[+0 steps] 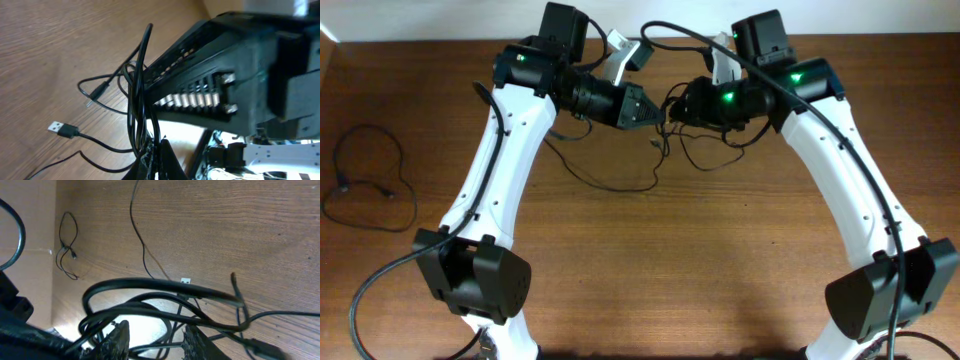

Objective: Untangle cables
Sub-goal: 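Pull the held cables apart, left gripper left, right gripper right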

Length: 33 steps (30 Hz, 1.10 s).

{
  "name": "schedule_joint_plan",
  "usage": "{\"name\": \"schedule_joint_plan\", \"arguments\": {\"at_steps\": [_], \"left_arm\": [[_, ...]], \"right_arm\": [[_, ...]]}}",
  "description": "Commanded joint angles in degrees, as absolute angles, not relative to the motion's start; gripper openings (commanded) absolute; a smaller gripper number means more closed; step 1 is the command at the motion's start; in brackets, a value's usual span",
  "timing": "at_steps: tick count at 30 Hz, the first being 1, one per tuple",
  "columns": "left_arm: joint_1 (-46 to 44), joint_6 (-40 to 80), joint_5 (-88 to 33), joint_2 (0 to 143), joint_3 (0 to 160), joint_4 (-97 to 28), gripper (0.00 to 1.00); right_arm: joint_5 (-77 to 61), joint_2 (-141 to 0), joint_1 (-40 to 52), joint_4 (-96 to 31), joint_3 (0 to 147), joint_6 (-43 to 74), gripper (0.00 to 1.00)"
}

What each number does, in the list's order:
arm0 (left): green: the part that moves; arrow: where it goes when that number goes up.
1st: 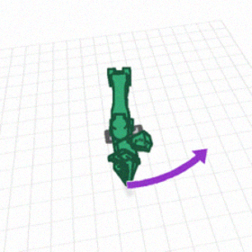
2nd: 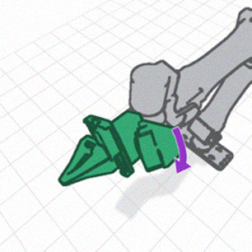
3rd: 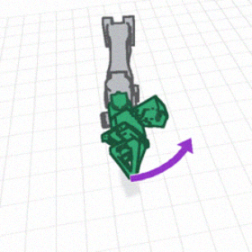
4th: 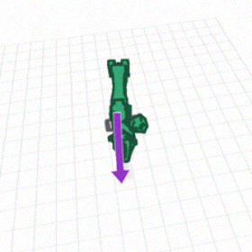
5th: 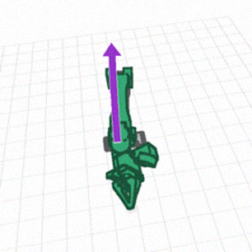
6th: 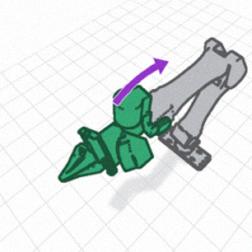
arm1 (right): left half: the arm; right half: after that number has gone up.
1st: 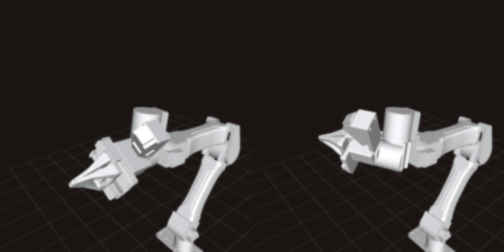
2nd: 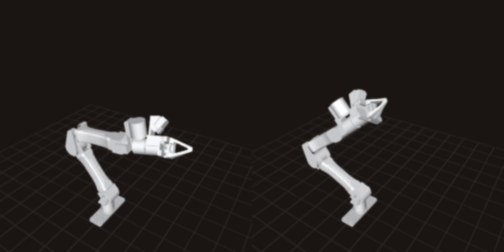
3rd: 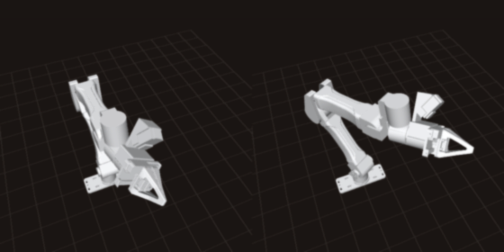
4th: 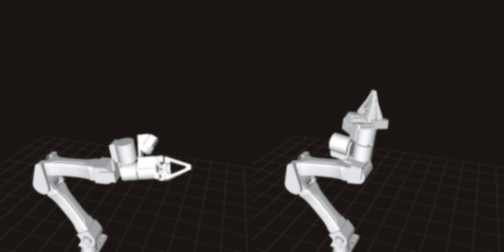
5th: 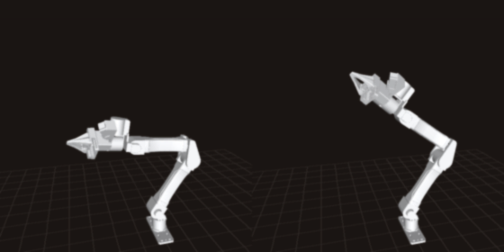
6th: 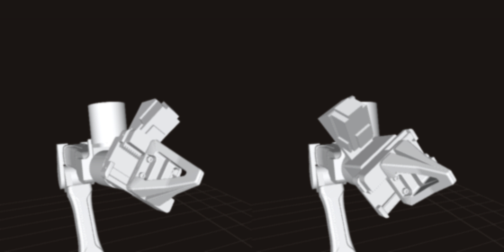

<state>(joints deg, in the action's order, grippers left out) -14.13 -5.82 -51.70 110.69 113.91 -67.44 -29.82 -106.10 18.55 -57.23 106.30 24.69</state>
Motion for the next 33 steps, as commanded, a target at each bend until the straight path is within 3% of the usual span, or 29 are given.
{"name": "schedule_joint_plan", "arguments": {"at_steps": [1, 9, 11, 15, 24, 33], "left_arm": [[-13.9, -1.0, -55.4, 109.6, 114.6, -65.6, 0.00], [-11.9, 0.0, -56.5, 109.6, 114.6, -64.8, 0.00], [-9.7, 0.0, -52.1, 109.6, 114.6, -65.1, 0.00], [-7.5, 0.0, -38.2, 109.6, 114.6, -65.6, 0.00], [-7.3, -2.2, -19.3, 109.6, 114.6, -65.7, 0.00], [-7.1, 1.3, 14.5, 109.6, 114.6, -67.4, 0.00]], "right_arm": [[-27.5, -107.2, 20.2, -56.5, 106.8, 27.2, 0.36], [-19.2, -108.1, 17.3, -57.0, 106.7, 32.0, 0.10], [-19.2, -108.1, 14.7, -58.3, 106.7, 31.7, 0.04], [-19.0, -108.1, 11.3, -62.2, 106.7, 28.7, 0.04], [-17.3, -108.1, 9.7, -67.4, 106.7, 25.2, 0.04], [-5.9, -108.1, 8.9, -73.3, 106.7, 24.1, 0.04]]}}
